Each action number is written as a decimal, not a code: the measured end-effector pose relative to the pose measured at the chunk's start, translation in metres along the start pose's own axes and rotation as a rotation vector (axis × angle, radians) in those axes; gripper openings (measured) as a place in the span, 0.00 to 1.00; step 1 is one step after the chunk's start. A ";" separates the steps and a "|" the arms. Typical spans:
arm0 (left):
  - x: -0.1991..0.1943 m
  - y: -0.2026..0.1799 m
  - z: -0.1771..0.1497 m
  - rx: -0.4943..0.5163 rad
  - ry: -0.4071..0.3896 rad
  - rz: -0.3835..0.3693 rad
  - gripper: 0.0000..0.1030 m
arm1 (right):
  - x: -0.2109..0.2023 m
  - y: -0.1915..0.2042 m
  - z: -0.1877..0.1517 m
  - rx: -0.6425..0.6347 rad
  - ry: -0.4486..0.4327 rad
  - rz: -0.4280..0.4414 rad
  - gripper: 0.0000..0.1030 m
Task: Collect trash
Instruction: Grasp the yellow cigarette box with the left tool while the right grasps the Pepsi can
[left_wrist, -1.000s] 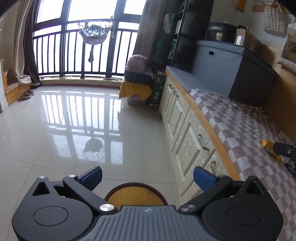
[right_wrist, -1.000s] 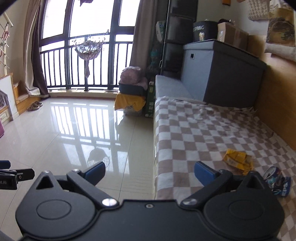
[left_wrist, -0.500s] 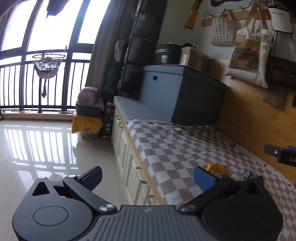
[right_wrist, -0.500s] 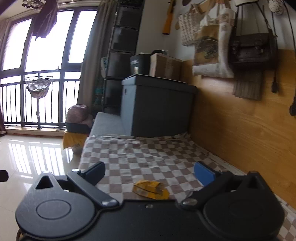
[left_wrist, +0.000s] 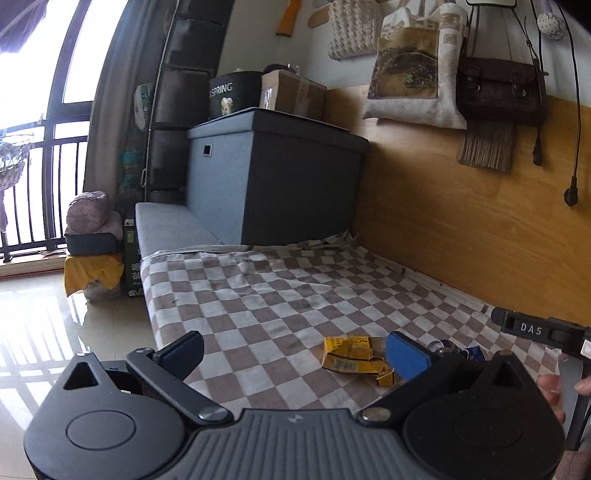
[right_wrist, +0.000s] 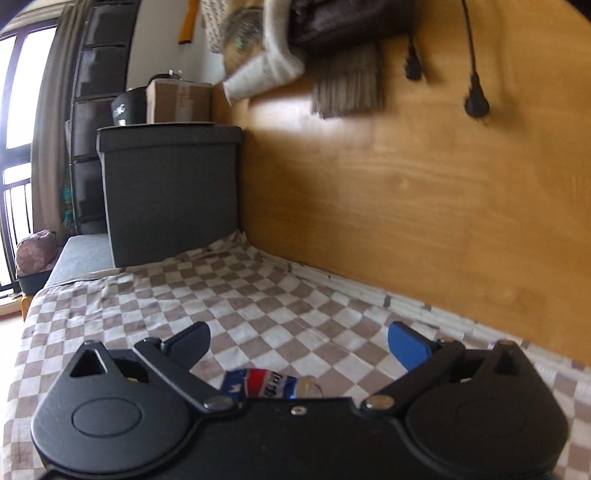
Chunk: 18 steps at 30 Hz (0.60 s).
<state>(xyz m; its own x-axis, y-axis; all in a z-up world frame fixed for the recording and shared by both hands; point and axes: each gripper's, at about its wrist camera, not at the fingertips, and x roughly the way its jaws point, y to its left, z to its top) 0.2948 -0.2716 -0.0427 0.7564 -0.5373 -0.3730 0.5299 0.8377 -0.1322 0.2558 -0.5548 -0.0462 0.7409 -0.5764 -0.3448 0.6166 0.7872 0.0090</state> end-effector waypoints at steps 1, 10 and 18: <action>0.011 -0.005 0.001 0.005 0.011 -0.010 1.00 | 0.006 -0.004 -0.006 0.015 0.014 -0.007 1.00; 0.093 -0.054 -0.003 0.180 0.098 -0.094 1.00 | 0.048 -0.023 -0.049 0.109 0.112 0.001 1.00; 0.154 -0.088 -0.020 0.304 0.187 -0.123 1.00 | 0.065 -0.032 -0.064 0.236 0.152 0.114 0.89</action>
<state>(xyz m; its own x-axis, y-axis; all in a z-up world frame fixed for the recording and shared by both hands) 0.3569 -0.4262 -0.1064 0.6119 -0.5812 -0.5365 0.7233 0.6857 0.0820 0.2666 -0.6034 -0.1289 0.7718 -0.4336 -0.4651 0.5895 0.7621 0.2677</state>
